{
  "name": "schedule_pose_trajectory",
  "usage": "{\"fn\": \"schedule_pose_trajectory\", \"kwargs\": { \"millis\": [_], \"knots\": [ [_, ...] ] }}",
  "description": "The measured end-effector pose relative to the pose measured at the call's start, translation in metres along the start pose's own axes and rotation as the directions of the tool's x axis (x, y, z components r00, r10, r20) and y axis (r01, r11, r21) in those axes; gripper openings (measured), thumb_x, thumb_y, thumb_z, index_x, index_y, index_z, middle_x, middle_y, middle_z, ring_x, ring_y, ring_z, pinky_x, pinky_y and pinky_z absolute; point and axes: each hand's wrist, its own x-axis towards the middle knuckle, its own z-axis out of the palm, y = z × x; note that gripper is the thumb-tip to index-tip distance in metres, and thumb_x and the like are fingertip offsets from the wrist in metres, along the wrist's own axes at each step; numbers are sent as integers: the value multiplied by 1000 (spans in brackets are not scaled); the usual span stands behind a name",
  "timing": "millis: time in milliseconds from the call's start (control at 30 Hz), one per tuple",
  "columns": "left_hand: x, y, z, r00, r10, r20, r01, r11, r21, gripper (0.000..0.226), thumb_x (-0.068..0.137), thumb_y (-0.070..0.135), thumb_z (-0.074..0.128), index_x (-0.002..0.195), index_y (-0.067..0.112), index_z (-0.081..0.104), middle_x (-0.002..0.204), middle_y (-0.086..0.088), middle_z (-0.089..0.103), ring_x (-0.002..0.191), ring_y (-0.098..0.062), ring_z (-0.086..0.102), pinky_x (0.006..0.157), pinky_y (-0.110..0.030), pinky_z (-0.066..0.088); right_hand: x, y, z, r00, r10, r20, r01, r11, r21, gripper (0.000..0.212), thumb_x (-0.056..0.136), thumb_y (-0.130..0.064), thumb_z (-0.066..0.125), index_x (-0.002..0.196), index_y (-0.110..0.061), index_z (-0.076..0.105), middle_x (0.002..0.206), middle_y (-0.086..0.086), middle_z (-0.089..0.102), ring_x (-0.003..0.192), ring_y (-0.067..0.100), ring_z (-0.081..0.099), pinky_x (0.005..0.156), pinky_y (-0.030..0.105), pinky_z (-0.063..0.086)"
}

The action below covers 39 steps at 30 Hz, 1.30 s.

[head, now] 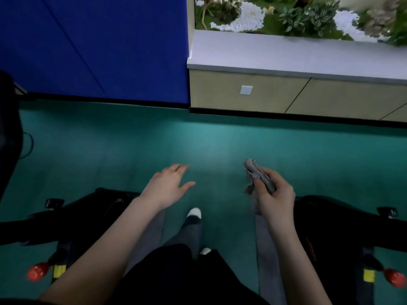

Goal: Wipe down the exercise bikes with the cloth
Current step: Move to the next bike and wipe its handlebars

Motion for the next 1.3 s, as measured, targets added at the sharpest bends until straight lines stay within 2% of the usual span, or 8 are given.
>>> {"fn": "schedule_pose_trajectory", "kwargs": {
  "millis": [100, 233, 600, 800, 933, 1067, 1200, 1300],
  "knots": [
    [30, -12, -2, 996, -62, 67, 65, 997, -48, 62, 95, 50, 43, 146, 19, 30, 151, -2, 34, 137, -22, 33, 110, -38, 31, 28, 2, 10, 999, 24, 35, -23, 999, -27, 23, 85, 0, 63, 96, -19, 69, 81, -14, 69, 76, 3, 66, 74, 21, 50],
    [82, -27, -15, 986, -148, 74, 148, 989, -7, 61, 92, 58, 40, 142, 23, 39, 148, -1, 41, 134, -20, 40, 106, -37, 35, 84, -8, 36, 996, 13, 86, -8, 998, -56, 20, 85, -3, 65, 97, -18, 69, 83, -11, 69, 74, -14, 61, 71, 4, 44],
    [211, -53, -97, 988, -152, 8, 152, 985, -78, 55, 95, 52, 40, 141, 21, 39, 145, -3, 43, 132, -21, 41, 106, -34, 31, 225, -57, 118, 965, -32, 259, 71, 987, -145, 27, 83, 1, 63, 98, -21, 69, 91, -3, 71, 79, -3, 64, 76, 9, 46],
    [239, -75, -117, 960, -277, -34, 267, 947, -178, 54, 95, 51, 41, 141, 22, 39, 145, -1, 43, 133, -20, 40, 105, -33, 31, 294, -63, 157, 931, 40, 362, 15, 989, -149, 20, 80, -16, 59, 97, -20, 70, 79, 4, 73, 72, 22, 69, 73, 36, 56],
    [259, -93, -127, 914, -404, -27, 385, 889, -248, 53, 95, 49, 43, 141, 22, 39, 146, 0, 42, 133, -19, 40, 106, -32, 33, 344, -78, 200, 877, 13, 481, 44, 993, -107, 21, 83, -8, 59, 96, -21, 68, 70, 1, 71, 64, 23, 69, 68, 34, 55],
    [291, -113, -146, 856, -516, -9, 492, 822, -287, 54, 95, 49, 44, 141, 21, 39, 147, -1, 41, 134, -20, 39, 106, -33, 33, 399, -98, 245, 804, -26, 595, 68, 996, -49, 21, 86, 3, 57, 98, -12, 67, 72, 1, 70, 60, 7, 67, 62, 16, 48],
    [330, -128, -172, 795, -606, -19, 565, 751, -343, 55, 94, 50, 45, 140, 20, 42, 145, -3, 44, 132, -21, 42, 107, -37, 36, 462, -117, 281, 735, -86, 673, 162, 986, -51, 34, 85, -1, 58, 91, -33, 64, 79, 6, 72, 76, 17, 69, 72, 22, 50],
    [356, -132, -193, 756, -653, -33, 595, 708, -380, 55, 94, 50, 45, 140, 20, 41, 144, -3, 45, 131, -21, 42, 107, -36, 36, 504, -130, 303, 690, -102, 717, 173, 985, -26, 31, 85, 1, 56, 96, -25, 68, 77, 6, 71, 76, 19, 69, 71, 23, 52]
  ]
}}
